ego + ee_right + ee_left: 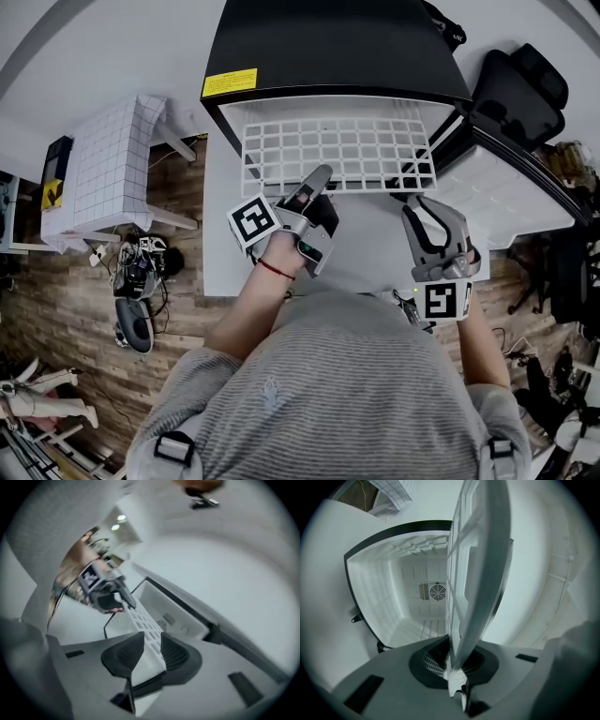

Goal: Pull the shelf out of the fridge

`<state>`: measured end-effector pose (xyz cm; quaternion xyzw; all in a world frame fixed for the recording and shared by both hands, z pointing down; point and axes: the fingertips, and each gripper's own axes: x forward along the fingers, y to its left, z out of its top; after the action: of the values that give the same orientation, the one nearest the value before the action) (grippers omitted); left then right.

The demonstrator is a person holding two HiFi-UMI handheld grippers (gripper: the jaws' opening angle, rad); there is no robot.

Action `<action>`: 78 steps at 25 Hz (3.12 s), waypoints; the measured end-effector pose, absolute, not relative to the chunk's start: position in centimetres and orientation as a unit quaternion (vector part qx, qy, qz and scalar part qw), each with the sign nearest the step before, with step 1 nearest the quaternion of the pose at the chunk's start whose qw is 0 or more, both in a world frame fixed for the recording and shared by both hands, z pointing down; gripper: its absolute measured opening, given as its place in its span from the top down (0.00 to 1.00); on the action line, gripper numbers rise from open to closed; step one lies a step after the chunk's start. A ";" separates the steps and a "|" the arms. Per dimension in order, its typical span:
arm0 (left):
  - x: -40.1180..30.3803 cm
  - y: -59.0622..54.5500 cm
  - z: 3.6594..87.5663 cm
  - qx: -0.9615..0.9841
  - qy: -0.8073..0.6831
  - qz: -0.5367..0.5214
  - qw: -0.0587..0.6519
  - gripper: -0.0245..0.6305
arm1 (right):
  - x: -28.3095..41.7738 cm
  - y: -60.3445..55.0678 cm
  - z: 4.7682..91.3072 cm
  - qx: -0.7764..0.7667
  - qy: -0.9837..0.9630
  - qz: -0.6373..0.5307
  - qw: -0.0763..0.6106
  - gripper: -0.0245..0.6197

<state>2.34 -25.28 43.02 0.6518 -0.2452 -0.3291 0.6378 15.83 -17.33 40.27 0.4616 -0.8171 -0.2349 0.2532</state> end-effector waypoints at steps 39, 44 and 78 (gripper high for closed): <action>2.1 -25.4 43.9 0.678 -0.265 -0.297 0.618 0.91 | 9.2 -26.0 43.9 0.383 -0.656 0.582 -0.291 0.89; 2.1 -25.0 43.8 0.676 -0.264 -0.297 0.620 0.91 | 9.1 -25.4 43.7 0.375 -0.653 0.586 -0.300 0.90; 3.2 -17.7 40.3 0.654 -0.222 -0.372 0.620 0.91 | 9.9 -14.6 41.2 0.287 -0.788 0.523 -0.148 0.71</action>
<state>3.20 -17.70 40.25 0.6545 -0.2218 -0.3717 0.6199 9.85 -14.56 41.20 0.2872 -0.7884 0.5234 -0.1483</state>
